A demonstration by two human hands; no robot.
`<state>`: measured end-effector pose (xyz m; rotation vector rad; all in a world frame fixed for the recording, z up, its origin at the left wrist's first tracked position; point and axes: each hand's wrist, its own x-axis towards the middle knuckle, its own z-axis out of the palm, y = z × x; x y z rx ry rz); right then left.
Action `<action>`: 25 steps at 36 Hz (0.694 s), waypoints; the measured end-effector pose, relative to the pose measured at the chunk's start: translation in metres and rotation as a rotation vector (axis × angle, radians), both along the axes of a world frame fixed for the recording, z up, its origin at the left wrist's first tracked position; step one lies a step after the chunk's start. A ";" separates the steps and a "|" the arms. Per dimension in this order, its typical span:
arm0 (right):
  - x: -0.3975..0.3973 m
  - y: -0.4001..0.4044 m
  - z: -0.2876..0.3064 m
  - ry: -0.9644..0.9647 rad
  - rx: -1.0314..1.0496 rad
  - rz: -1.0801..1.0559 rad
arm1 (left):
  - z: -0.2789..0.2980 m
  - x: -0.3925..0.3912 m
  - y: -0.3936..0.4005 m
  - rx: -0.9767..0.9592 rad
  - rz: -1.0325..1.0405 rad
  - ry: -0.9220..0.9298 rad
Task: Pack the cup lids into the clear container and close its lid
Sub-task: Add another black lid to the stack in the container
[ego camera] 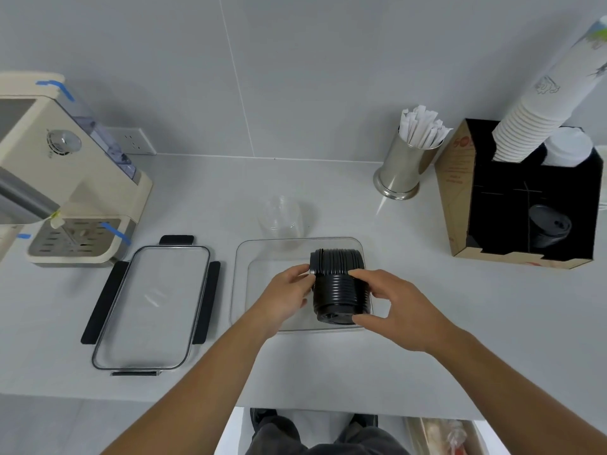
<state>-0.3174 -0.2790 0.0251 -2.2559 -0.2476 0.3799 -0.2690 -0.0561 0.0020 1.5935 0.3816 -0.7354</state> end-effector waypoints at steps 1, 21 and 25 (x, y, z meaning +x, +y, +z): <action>0.000 0.000 -0.002 -0.012 -0.027 0.010 | 0.001 -0.001 -0.001 -0.010 -0.001 0.006; -0.010 0.004 -0.033 -0.073 -0.164 -0.067 | -0.004 -0.016 -0.011 -0.103 -0.048 -0.054; -0.012 0.003 -0.035 0.002 -0.066 -0.142 | -0.006 -0.016 -0.013 -0.036 -0.073 -0.066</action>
